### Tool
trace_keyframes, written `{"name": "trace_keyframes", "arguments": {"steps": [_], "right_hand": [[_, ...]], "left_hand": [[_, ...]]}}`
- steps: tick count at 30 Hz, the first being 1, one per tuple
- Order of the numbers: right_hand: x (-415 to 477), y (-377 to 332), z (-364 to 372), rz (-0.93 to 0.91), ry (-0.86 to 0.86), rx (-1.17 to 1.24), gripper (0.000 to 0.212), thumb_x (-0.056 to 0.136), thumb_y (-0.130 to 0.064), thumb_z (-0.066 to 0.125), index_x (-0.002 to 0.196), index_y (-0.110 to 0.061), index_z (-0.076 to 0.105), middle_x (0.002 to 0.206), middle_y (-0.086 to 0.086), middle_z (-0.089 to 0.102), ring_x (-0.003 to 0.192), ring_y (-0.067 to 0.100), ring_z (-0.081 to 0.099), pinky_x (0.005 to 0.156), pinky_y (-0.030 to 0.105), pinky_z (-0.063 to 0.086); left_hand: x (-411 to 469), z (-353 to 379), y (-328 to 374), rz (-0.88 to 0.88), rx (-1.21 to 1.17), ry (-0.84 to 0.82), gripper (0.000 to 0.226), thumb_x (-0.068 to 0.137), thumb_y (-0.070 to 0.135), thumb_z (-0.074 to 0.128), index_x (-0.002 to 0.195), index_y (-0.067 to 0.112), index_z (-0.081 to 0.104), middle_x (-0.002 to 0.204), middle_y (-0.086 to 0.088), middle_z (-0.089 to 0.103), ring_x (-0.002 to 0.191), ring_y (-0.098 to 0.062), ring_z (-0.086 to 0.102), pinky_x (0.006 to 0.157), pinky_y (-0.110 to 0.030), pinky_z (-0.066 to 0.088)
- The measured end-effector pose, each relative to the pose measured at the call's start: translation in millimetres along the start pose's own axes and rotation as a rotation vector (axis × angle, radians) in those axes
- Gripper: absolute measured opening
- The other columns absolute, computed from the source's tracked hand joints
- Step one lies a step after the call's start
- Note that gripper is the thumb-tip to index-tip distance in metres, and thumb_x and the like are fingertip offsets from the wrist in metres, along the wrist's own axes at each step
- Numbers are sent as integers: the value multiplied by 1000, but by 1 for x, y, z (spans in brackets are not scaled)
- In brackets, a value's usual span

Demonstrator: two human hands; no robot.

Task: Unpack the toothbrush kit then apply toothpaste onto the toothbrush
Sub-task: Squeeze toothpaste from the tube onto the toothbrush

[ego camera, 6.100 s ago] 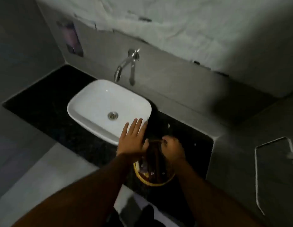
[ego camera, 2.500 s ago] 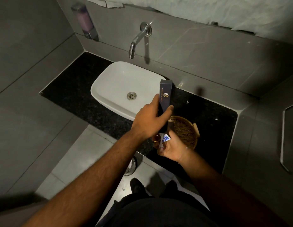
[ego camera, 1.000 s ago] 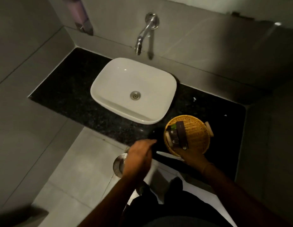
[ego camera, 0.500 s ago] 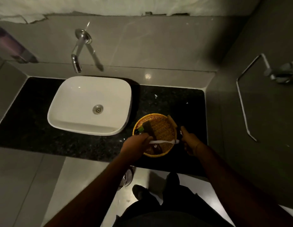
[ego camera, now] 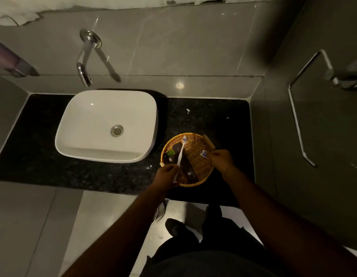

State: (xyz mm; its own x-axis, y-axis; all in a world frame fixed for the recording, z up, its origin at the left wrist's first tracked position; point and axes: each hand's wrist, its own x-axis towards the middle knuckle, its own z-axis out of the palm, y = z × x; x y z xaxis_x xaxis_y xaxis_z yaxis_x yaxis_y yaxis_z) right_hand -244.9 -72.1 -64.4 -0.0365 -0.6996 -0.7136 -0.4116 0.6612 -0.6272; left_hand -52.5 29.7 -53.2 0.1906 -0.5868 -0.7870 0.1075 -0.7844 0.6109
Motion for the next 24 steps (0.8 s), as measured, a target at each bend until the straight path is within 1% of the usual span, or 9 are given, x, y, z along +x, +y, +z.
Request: {"name": "trace_keyframes", "arguments": {"steps": [3, 5, 8, 11, 13, 16, 18, 21, 24], "right_hand": [[3, -3, 9, -10, 3, -44, 14, 93, -20, 75, 95, -7, 80, 97, 11, 78, 103, 35, 74, 89, 46, 62], [6, -3, 16, 30, 16, -12, 9, 92, -16, 74, 89, -8, 79, 98, 10, 78, 100, 31, 73, 93, 48, 61], [10, -5, 27, 146, 81, 131, 19, 86, -14, 73, 98, -1, 79, 100, 16, 80, 84, 27, 72, 89, 46, 63], [15, -9, 39, 153, 134, 170, 21, 87, -16, 73, 99, 0, 79, 96, 16, 80, 76, 24, 68, 75, 38, 62], [14, -15, 45, 117, 157, 195, 13, 92, -18, 69, 96, -9, 78, 92, 10, 78, 78, 22, 68, 69, 32, 60], [15, -21, 47, 15, 132, 271, 33, 98, -28, 65, 130, -22, 73, 121, 2, 76, 104, 22, 71, 94, 44, 62], [16, -21, 48, -10, 85, 299, 43, 100, -34, 64, 142, -29, 64, 132, -1, 70, 115, 23, 67, 101, 46, 57], [21, -13, 47, 110, 82, 268, 21, 99, -30, 65, 115, -21, 76, 99, 4, 74, 77, 17, 66, 74, 36, 61], [30, 1, 45, 230, 92, 200, 17, 97, -16, 64, 101, -2, 72, 72, 4, 65, 52, 13, 52, 47, 25, 44]], "left_hand": [[8, 5, 4, -26, -3, 14, 27, 113, 19, 45, 98, 21, 66, 102, -14, 63, 92, -25, 62, 78, -36, 57], [12, 10, 4, -17, 19, -1, 28, 112, 17, 42, 96, 21, 64, 95, -10, 60, 85, -23, 59, 77, -36, 54], [13, 13, 1, -26, 21, -5, 28, 111, 17, 41, 95, 25, 62, 100, -10, 63, 92, -27, 62, 86, -41, 55], [12, 12, -2, -36, 20, 13, 25, 110, 20, 42, 97, 26, 62, 105, -13, 63, 95, -28, 62, 79, -36, 55], [13, 11, -5, -38, 7, 18, 22, 109, 21, 43, 103, 24, 64, 102, -13, 64, 87, -24, 63, 73, -32, 55], [13, 8, -9, -34, -14, 16, 21, 110, 24, 44, 105, 23, 65, 100, -11, 66, 78, -20, 64, 71, -31, 55], [14, 5, -10, -29, -32, 25, 22, 111, 25, 44, 101, 27, 64, 98, -9, 67, 78, -19, 64, 69, -31, 55], [15, 3, -10, -35, -38, 38, 23, 112, 25, 42, 103, 30, 63, 94, -4, 68, 76, -16, 66, 64, -28, 56], [15, 2, -10, -30, -34, 39, 24, 113, 23, 41, 104, 30, 62, 90, -4, 64, 74, -16, 62, 67, -29, 55]]}}
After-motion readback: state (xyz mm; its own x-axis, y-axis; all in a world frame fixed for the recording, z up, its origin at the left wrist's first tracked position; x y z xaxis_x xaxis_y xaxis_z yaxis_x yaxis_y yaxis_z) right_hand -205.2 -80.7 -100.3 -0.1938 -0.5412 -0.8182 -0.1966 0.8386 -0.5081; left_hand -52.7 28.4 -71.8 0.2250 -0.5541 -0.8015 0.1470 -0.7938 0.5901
